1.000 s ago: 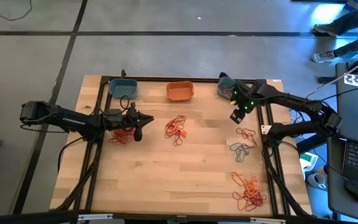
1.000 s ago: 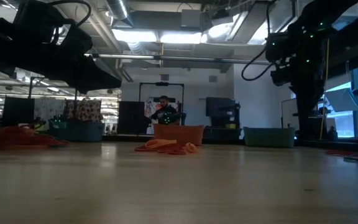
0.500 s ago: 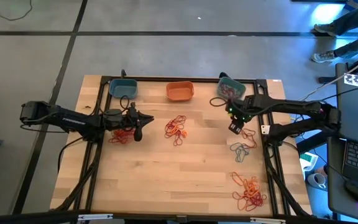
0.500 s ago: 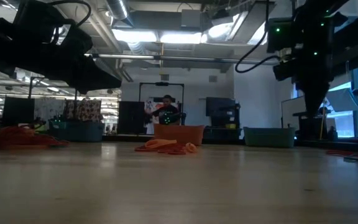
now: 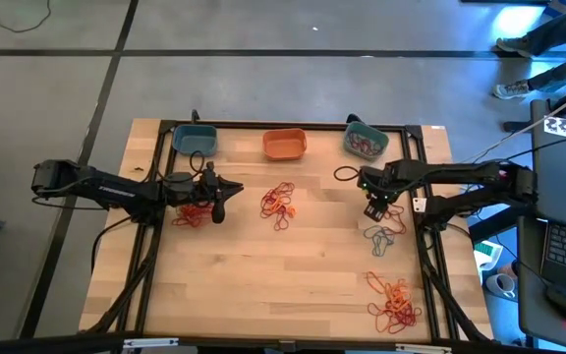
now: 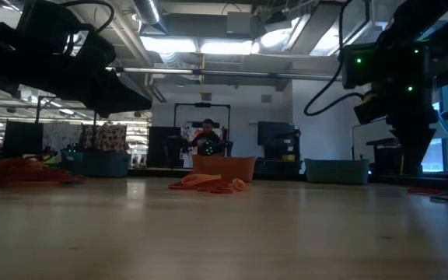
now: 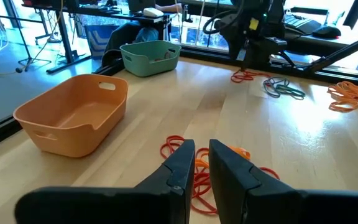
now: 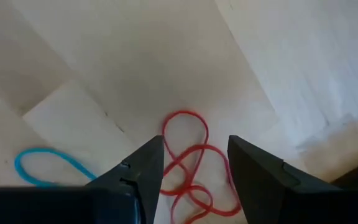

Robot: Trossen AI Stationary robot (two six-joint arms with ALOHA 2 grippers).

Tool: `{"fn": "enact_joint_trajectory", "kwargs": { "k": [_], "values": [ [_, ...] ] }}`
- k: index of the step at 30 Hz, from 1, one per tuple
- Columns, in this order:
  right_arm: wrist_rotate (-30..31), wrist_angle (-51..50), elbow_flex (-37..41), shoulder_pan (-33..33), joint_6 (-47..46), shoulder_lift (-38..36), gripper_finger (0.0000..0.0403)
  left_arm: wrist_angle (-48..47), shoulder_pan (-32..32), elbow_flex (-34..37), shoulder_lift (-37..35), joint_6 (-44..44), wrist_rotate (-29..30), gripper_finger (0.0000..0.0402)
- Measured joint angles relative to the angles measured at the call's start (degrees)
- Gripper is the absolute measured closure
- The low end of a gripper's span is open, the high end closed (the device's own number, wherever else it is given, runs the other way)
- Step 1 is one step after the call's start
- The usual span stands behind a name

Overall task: Sort rubber bands into baskets
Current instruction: Put the red rubber band into the green bin

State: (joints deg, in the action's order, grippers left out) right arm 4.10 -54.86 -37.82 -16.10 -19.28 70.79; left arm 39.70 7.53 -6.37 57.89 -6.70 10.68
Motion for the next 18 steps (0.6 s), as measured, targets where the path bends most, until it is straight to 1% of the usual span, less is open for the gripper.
{"fn": "enact_joint_trajectory", "kwargs": {
  "k": [4,12,15,18],
  "values": [
    [0.85,0.20,0.00,-0.07,-0.18,3.05,0.0223,0.00,0.00,0.00,0.02,0.00,0.00,0.0357],
    [0.92,1.40,-0.01,-0.07,0.01,11.74,0.0225,0.00,0.00,0.00,0.00,0.00,-0.01,0.0356],
    [1.31,2.05,-0.24,-0.04,0.61,13.31,0.0243,-0.01,0.00,0.00,0.01,0.02,-0.01,0.0356],
    [1.15,3.16,-0.20,-0.01,3.38,13.65,0.0282,0.00,0.00,0.00,0.02,0.02,0.00,0.0356]
  ]
}}
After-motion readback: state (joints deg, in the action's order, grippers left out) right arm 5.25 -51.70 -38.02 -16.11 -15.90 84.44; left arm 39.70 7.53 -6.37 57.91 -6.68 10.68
